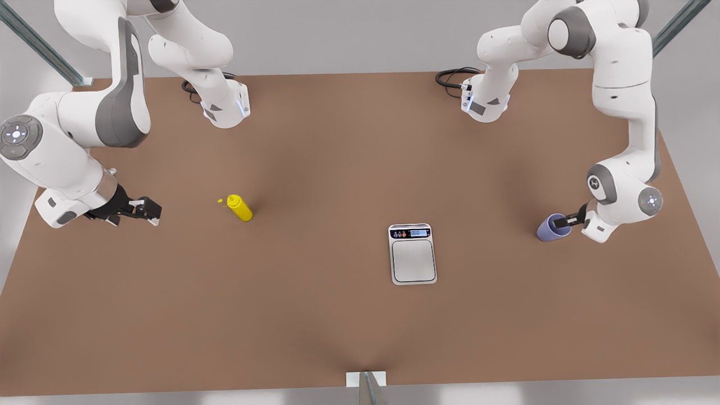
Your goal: Move cup to the weight, pick up sauce bottle, pour sauce
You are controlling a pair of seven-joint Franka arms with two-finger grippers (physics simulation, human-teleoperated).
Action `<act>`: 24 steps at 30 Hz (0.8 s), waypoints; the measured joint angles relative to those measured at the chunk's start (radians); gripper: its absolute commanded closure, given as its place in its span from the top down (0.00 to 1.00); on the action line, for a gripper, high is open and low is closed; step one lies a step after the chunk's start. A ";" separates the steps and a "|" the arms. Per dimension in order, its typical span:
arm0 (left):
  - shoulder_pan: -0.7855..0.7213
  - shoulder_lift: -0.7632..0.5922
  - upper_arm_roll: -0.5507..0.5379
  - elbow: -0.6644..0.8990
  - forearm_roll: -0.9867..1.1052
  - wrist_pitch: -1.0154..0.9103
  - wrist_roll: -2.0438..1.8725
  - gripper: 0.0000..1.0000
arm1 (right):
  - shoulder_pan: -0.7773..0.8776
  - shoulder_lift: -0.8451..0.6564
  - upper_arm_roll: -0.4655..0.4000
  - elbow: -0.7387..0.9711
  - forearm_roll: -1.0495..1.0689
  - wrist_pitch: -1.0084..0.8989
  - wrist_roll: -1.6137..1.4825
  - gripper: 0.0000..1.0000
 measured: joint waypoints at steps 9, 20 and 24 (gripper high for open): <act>0.000 -0.004 -0.011 0.002 -0.003 -0.002 -0.015 0.21 | -0.001 0.001 0.000 0.000 0.000 -0.006 0.005 1.00; -0.010 -0.007 -0.020 0.010 -0.020 -0.009 -0.021 0.21 | -0.004 0.001 -0.002 0.002 0.000 -0.017 0.009 1.00; -0.097 -0.057 -0.031 0.066 0.028 -0.069 -0.058 0.21 | -0.004 0.002 -0.002 0.003 0.007 -0.017 0.011 1.00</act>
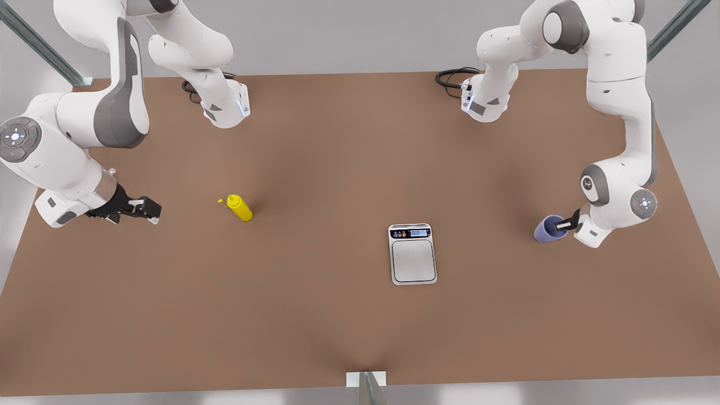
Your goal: Move cup to the weight, pick up sauce bottle, pour sauce
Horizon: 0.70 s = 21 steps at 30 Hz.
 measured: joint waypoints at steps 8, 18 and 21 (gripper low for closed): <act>-0.154 0.083 -0.274 0.331 -0.011 -0.183 -0.439 0.21 | -0.221 0.070 -0.017 0.059 0.449 -0.328 0.840 1.00; -0.389 0.268 -0.266 0.507 -0.008 -0.190 -0.665 0.21 | -0.167 0.050 -0.151 -0.509 0.949 -0.050 1.000 1.00; -0.388 0.295 -0.266 0.507 -0.004 -0.179 -0.657 0.21 | -0.138 0.078 -0.236 -0.613 1.039 -0.030 0.854 1.00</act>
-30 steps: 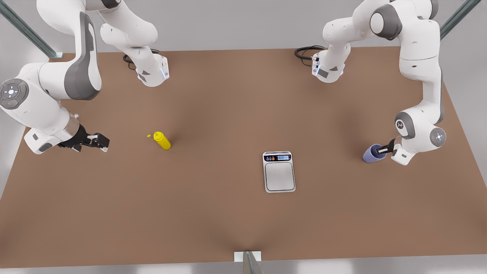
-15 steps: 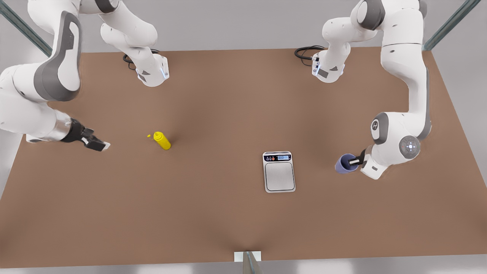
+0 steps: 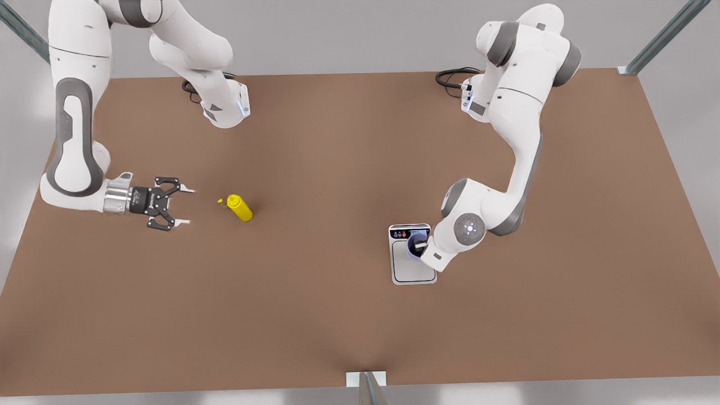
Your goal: Move cup to the weight, pick up sauce bottle, pour sauce
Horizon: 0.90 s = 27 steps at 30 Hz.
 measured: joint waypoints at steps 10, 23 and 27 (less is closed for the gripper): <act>0.003 0.054 0.000 0.005 -0.021 0.049 0.006 0.99 | -0.088 0.246 0.000 -0.089 0.116 -0.065 -0.606 1.00; 0.005 -0.033 0.004 0.070 -0.045 -0.145 -0.001 1.00 | -0.078 0.364 0.093 -0.041 0.138 -0.080 -0.644 0.99; 0.027 -0.227 0.264 0.187 -0.048 -0.525 0.242 1.00 | -0.076 0.372 0.115 -0.036 0.167 -0.070 -0.640 0.99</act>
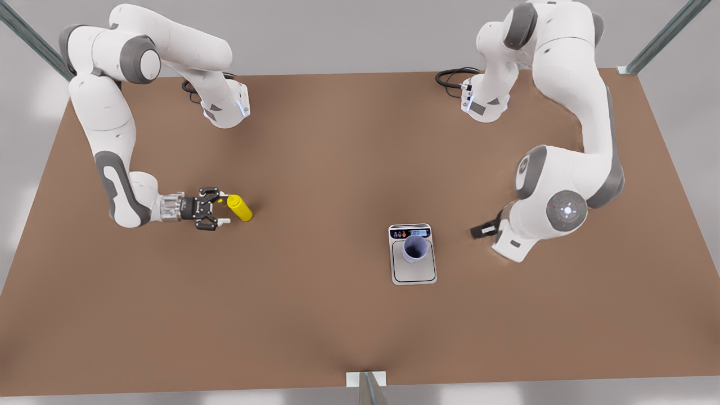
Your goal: Move cup to the weight, pick up sauce bottle, pour sauce
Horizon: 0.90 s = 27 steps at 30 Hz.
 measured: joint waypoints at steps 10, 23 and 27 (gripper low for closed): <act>0.090 -0.178 0.000 -0.083 0.081 -0.076 0.229 1.00 | 0.001 -0.002 0.046 0.001 0.000 -0.004 0.004 1.00; 0.093 -0.214 0.032 -0.080 0.082 -0.110 0.255 1.00 | 0.002 0.000 0.130 0.020 -0.014 0.009 0.074 0.79; 0.091 -0.214 0.032 -0.080 0.082 -0.110 0.257 1.00 | 0.000 0.007 0.130 0.018 -0.089 0.043 0.073 0.37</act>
